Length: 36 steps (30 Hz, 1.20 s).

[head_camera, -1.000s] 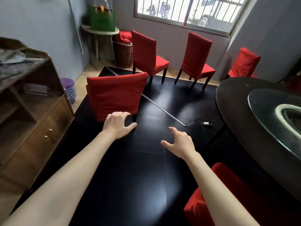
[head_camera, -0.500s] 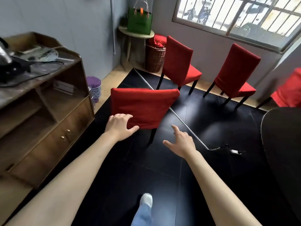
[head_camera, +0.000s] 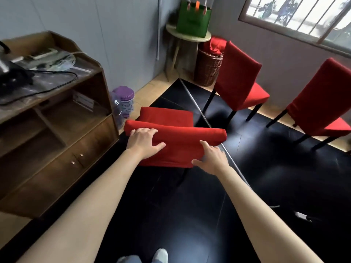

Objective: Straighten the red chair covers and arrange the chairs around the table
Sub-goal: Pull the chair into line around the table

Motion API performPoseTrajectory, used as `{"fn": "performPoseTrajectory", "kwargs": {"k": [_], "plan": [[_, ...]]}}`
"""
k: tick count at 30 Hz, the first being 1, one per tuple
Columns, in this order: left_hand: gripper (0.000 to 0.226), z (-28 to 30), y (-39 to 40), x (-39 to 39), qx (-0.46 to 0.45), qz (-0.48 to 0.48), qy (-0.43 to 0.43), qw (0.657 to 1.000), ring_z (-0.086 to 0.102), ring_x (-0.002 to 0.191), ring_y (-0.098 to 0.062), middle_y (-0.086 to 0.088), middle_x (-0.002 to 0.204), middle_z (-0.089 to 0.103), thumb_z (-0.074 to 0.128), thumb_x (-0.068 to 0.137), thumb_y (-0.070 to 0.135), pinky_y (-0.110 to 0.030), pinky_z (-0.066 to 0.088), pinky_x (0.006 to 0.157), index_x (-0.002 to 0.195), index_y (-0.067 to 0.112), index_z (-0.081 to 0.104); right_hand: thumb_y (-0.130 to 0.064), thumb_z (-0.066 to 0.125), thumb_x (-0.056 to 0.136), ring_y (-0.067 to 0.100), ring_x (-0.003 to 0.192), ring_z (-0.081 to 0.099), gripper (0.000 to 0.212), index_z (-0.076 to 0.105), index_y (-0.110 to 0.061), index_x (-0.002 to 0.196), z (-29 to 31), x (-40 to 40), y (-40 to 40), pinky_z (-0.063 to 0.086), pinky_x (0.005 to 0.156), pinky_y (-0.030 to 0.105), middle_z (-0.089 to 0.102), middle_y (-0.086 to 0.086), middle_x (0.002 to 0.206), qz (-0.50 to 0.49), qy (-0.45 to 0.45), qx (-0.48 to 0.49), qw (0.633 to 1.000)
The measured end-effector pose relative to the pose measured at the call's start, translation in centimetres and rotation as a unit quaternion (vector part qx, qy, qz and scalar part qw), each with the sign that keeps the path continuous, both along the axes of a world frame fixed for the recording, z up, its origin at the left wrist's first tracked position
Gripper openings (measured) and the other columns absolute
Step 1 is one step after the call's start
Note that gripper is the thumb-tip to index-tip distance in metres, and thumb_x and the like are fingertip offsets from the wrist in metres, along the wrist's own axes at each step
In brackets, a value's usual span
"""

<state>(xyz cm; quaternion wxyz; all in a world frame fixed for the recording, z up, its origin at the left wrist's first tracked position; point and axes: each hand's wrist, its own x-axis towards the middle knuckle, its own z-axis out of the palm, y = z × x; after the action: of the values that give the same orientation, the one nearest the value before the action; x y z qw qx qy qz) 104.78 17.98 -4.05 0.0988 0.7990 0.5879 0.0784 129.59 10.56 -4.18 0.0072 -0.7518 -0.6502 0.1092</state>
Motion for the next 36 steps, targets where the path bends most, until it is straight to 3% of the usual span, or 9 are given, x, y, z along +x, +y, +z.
{"fn": "performPoseTrajectory", "kwargs": {"k": [10,14,20,27,36], "plan": [[0.075,-2.7,6.9,2.6,-0.045,-0.018,0.019,0.999,0.04,0.132,-0.025,-0.005,0.141,0.047,0.051,0.083,0.066,-0.045,0.027,0.111,0.143,0.023,0.037,-0.057,0.077,0.065,0.027,0.133,0.035,0.1,0.029,-0.024,0.147,-2.1,2.4,8.2,0.034,0.103,0.048,0.037,-0.001,0.15,0.002,-0.009,-0.013,1.0],[0.083,-4.1,9.4,3.2,-0.078,-0.025,0.025,0.996,0.039,0.132,-0.026,-0.007,0.141,0.047,0.047,0.083,0.069,-0.046,0.024,0.113,0.148,0.023,0.025,-0.058,0.079,0.061,0.025,0.138,0.029,0.109,0.024,-0.026,0.149,-3.0,2.8,11.1,0.031,0.107,0.05,0.03,-0.001,0.154,-0.006,-0.014,-0.061,0.998],[0.092,-5.7,12.2,4.7,-0.127,-0.037,0.031,0.991,0.038,0.134,-0.028,-0.009,0.142,0.047,0.041,0.081,0.075,-0.05,0.016,0.115,0.152,0.025,0.011,-0.063,0.081,0.054,0.025,0.138,0.031,0.118,0.023,-0.024,0.15,-4.3,4.5,14.3,0.028,0.107,0.05,0.038,-0.002,0.15,-0.001,-0.026,-0.101,0.995],[0.093,-7.4,12.9,5.5,-0.114,-0.03,0.099,0.988,0.047,0.126,-0.026,-0.004,0.132,0.057,0.018,0.075,0.083,-0.05,0.021,0.112,0.149,0.026,0.021,-0.079,0.073,0.042,0.027,0.136,0.035,0.131,0.018,-0.03,0.15,-5.1,6.0,16.2,0.018,0.111,0.056,0.046,-0.002,0.143,0.045,-0.027,-0.156,0.986],[0.094,-7.5,12.4,5.2,-0.049,-0.024,0.097,0.994,0.06,0.108,-0.025,-0.003,0.117,0.066,0.011,0.07,0.083,-0.041,0.038,0.098,0.139,0.026,0.042,-0.085,0.065,0.042,0.024,0.118,0.049,0.105,0.044,-0.031,0.13,-5.5,6.1,15.7,0.027,0.105,0.052,0.058,-0.004,0.123,0.069,-0.042,-0.124,0.989]]}}
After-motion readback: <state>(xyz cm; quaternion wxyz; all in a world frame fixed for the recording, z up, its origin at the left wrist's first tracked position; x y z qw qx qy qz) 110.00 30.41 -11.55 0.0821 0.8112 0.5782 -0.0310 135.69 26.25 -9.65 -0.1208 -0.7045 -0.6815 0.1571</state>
